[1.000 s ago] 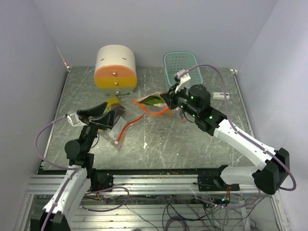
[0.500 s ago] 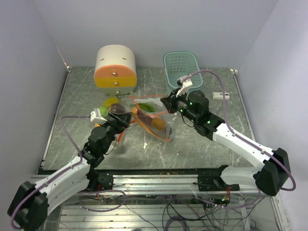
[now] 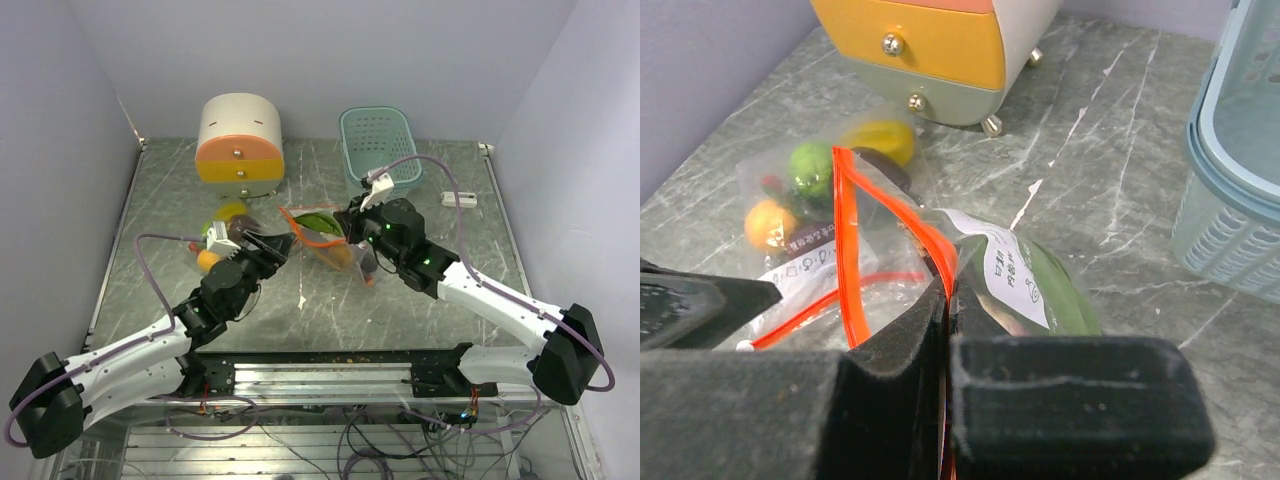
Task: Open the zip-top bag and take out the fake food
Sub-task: Open the zipper of the food storage bag at the center of the board.
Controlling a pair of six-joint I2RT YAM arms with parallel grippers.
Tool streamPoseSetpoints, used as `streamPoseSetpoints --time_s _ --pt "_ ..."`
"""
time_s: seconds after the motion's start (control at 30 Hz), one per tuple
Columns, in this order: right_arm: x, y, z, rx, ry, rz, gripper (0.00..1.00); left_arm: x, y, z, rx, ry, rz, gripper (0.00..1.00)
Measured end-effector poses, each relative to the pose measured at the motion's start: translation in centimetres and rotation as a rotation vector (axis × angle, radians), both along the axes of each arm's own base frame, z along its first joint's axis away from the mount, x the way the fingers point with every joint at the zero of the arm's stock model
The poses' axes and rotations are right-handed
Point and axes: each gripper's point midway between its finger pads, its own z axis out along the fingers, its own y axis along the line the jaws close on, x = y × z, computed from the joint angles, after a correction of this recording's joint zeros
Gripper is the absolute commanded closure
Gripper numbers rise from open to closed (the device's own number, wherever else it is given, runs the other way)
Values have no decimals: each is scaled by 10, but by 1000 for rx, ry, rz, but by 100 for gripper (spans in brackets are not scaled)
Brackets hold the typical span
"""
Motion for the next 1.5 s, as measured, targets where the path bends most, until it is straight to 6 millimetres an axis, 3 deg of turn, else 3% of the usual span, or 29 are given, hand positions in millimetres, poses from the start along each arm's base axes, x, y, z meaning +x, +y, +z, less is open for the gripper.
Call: streamPoseSetpoints --time_s 0.23,0.33,0.5,0.57,0.63,0.93,1.17,1.37,1.5 --pt "-9 14 -4 -24 -14 19 100 0 -16 -31 58 75 -12 24" --pt "-13 18 -3 -24 -19 31 100 2 -21 -38 75 92 -16 32" --pt "-19 24 -2 -25 -23 49 100 8 -26 -30 73 89 -8 55" --pt "-20 25 -2 -24 -23 54 100 9 -28 -25 74 80 -8 80" --pt "-21 26 -2 -24 -23 56 100 9 -26 -23 78 73 -3 92" --pt "-24 30 -1 -21 -25 71 100 2 0 0 122 22 34 93" --pt "-30 39 6 -5 -27 108 100 7 19 4 198 28 76 93" --pt "-44 82 18 21 -34 195 100 16 37 38 321 8 113 93" --pt "-70 119 36 43 -56 283 100 24 48 72 395 -25 141 93"
